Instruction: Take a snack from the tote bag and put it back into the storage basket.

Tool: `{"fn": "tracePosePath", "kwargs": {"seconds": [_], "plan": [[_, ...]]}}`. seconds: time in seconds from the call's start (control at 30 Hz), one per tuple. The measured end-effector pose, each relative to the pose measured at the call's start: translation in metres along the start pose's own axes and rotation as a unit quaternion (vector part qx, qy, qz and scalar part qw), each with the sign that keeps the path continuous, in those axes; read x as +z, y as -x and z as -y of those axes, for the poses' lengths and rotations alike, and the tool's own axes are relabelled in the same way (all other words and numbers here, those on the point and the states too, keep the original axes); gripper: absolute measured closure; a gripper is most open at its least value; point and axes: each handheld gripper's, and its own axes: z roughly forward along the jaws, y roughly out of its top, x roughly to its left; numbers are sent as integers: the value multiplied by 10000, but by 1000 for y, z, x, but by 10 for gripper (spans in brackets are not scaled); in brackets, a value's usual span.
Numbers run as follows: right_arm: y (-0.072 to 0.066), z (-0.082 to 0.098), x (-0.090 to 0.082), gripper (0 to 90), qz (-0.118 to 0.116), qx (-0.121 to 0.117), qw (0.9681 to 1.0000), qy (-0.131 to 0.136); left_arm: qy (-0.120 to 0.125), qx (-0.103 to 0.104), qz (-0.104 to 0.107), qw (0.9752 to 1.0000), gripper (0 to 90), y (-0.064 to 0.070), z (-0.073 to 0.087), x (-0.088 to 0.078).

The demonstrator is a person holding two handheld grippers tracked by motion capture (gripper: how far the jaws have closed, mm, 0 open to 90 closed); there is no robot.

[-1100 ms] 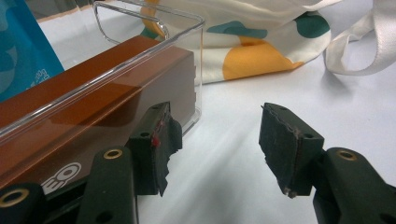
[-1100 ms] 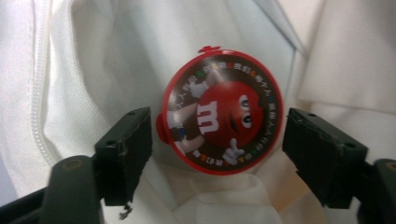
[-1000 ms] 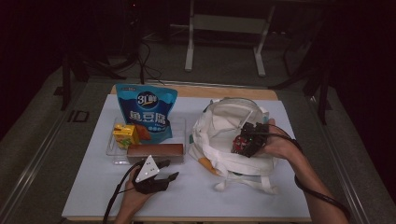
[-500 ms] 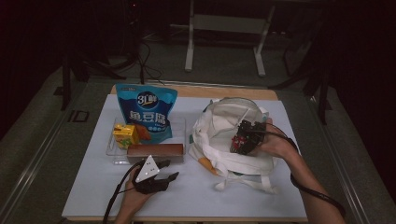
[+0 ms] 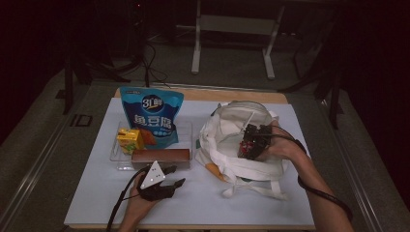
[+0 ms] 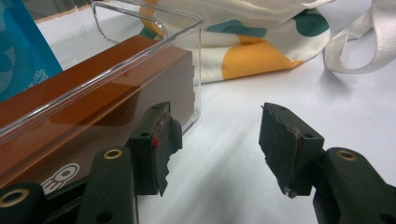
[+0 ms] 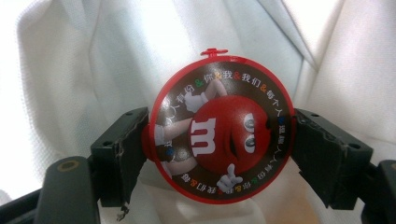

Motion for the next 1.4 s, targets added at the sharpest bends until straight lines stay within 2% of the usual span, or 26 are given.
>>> {"fn": "tracePosePath", "kwargs": {"seconds": [0.17,0.33,0.67,0.93,1.4], "plan": [[5,-2,2,224,-218,27,9997,-92,-4,8,0,10000,448,0,0,0],[8,-3,2,230,-329,1,9994,-102,-5,8,4,10000,448,0,0,0],[10,-2,-1,236,-379,-12,9993,-45,-5,4,9,10000,448,0,0,0],[12,-2,-12,236,-302,-14,9995,133,-6,5,7,10000,448,0,0,0],[11,-4,-30,236,-259,-165,9992,238,-9,0,10,10000,448,0,0,0]]}}
